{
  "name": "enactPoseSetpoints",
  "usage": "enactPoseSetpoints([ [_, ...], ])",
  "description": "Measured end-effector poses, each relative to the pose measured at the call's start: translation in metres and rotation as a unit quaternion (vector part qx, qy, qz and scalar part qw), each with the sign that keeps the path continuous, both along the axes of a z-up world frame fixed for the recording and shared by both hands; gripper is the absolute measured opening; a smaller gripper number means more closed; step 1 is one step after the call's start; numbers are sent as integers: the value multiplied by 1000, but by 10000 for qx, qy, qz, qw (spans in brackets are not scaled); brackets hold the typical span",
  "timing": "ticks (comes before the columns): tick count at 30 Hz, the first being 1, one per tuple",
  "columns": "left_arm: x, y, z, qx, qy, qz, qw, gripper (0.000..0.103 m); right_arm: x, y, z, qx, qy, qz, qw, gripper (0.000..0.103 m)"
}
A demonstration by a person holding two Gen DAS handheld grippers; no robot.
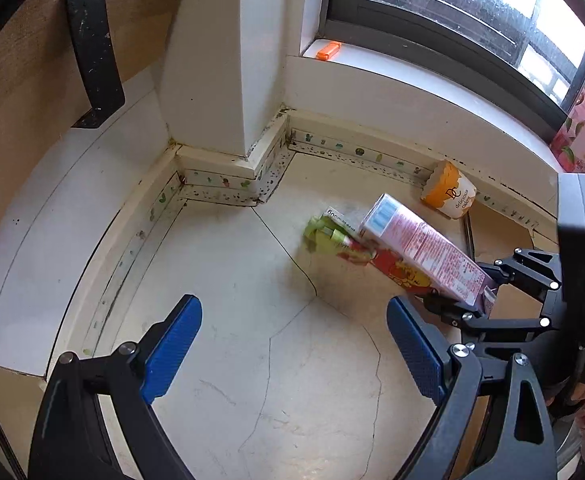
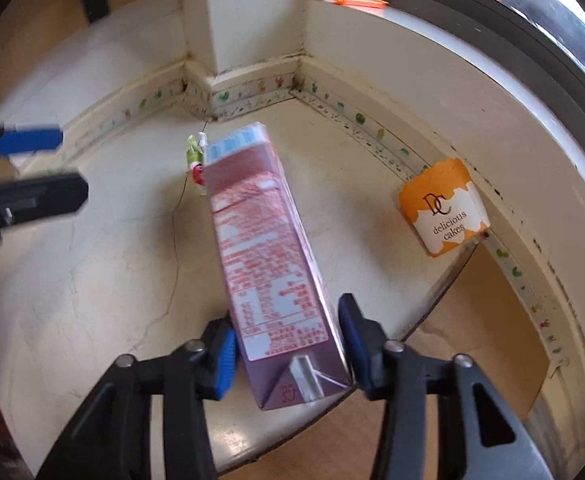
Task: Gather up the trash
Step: 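Grasp the pink juice box with the right tool while the left tool grasps the green seed packet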
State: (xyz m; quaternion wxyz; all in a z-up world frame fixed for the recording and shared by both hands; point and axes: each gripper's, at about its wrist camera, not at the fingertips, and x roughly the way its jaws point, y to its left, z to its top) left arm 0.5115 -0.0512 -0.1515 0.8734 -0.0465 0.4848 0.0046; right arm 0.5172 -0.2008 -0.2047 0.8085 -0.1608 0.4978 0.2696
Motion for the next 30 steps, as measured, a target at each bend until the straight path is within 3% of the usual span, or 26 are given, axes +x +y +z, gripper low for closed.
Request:
enactPoseSetpoints([
  [5,9,-4,-3,-110,26,-23,9999,93,2,-21,22,502,-112,-320,9982,39],
  [12,33,-11,-16,-471,143,90,9987,93,-6,-57,49,834,-389,-784,9927,39],
  [16,48,-6,-32,-974,340,482,9935,93,-8,-78,54,1106,-402,-1087,9871,39],
  [20,55,1,-50,-1529,533,970,9820,92,-8,-93,52,1380,-319,-1291,9815,39],
  [26,62,1,-67,-1875,685,1309,9711,63,-16,-103,47,1372,-365,-1315,9811,39],
  [30,65,-7,-68,-1876,669,1313,9711,55,-19,-106,42,1391,-347,-1339,9806,39],
])
